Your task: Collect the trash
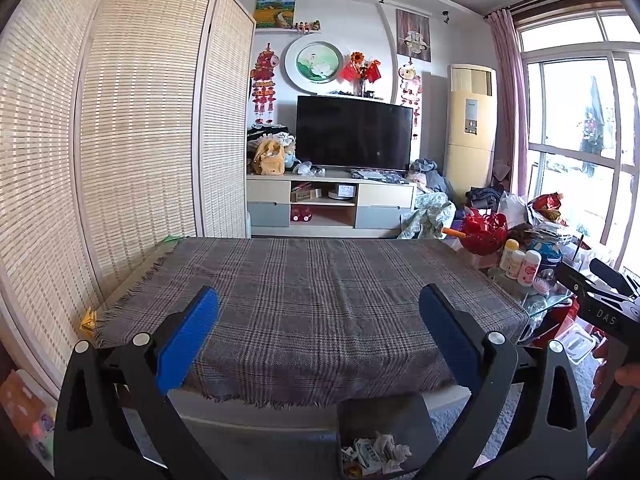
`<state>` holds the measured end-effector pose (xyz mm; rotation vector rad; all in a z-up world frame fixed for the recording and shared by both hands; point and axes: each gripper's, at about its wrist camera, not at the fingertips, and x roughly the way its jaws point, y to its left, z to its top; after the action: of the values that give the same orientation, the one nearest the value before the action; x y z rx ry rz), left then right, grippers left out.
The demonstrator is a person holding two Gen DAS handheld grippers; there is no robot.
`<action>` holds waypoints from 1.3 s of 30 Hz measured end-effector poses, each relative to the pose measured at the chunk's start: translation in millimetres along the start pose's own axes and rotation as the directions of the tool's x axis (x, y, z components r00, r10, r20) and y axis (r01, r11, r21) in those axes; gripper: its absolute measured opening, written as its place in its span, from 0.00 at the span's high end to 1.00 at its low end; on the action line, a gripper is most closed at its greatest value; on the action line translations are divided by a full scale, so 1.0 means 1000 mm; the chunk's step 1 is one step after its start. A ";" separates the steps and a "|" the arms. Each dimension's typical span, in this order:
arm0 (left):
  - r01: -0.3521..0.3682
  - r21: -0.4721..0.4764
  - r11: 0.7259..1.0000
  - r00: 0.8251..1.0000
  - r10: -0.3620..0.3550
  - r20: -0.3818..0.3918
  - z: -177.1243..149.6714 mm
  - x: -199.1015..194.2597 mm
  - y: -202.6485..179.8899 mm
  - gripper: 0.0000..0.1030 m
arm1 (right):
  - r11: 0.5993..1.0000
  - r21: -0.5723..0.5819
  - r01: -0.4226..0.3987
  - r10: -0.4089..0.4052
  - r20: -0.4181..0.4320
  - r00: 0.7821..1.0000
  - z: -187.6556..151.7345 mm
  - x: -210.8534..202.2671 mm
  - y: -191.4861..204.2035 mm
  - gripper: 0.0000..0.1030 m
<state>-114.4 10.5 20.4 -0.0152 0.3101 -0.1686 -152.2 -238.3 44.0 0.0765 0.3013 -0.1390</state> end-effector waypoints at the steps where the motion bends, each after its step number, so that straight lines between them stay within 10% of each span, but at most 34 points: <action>1: 0.000 -0.001 1.000 1.000 0.000 0.000 0.000 0.000 0.000 0.08 | 1.000 -0.001 0.001 -0.001 0.000 1.000 0.000 0.000 0.000 0.03; 39: -0.047 0.025 0.999 0.999 0.047 0.018 0.000 0.002 -0.005 0.08 | 1.000 0.003 0.003 -0.003 -0.009 1.000 -0.003 0.004 -0.002 0.03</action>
<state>-113.0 5.5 19.8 0.0158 0.2906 -0.1257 -149.7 -240.9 39.8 0.0797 0.3098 -0.1425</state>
